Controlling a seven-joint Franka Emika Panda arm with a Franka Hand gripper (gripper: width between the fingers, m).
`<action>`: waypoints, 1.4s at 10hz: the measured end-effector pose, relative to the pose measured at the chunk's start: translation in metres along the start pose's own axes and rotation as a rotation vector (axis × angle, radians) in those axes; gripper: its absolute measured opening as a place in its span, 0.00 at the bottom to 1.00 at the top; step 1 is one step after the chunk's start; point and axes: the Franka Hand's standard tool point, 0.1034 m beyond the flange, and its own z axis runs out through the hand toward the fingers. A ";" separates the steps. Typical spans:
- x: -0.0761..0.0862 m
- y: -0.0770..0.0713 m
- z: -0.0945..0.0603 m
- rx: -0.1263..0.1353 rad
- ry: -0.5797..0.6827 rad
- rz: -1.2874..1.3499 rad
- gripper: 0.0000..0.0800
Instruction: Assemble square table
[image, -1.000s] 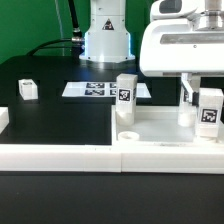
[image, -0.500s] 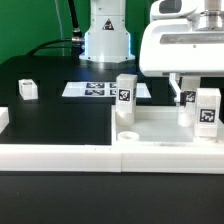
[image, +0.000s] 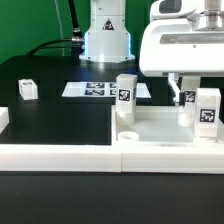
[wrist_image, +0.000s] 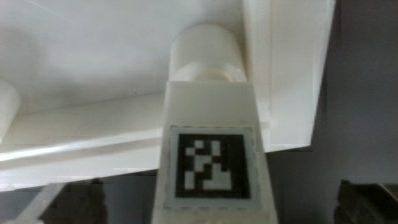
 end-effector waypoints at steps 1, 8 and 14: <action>0.009 0.011 -0.011 -0.006 -0.051 -0.018 0.81; 0.032 0.019 -0.031 -0.041 -0.531 0.109 0.81; 0.047 0.000 -0.023 -0.051 -0.555 0.126 0.81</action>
Offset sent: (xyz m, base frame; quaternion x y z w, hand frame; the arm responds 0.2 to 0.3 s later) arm 0.0160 0.0023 0.0086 0.0288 -0.0558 0.0195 0.9978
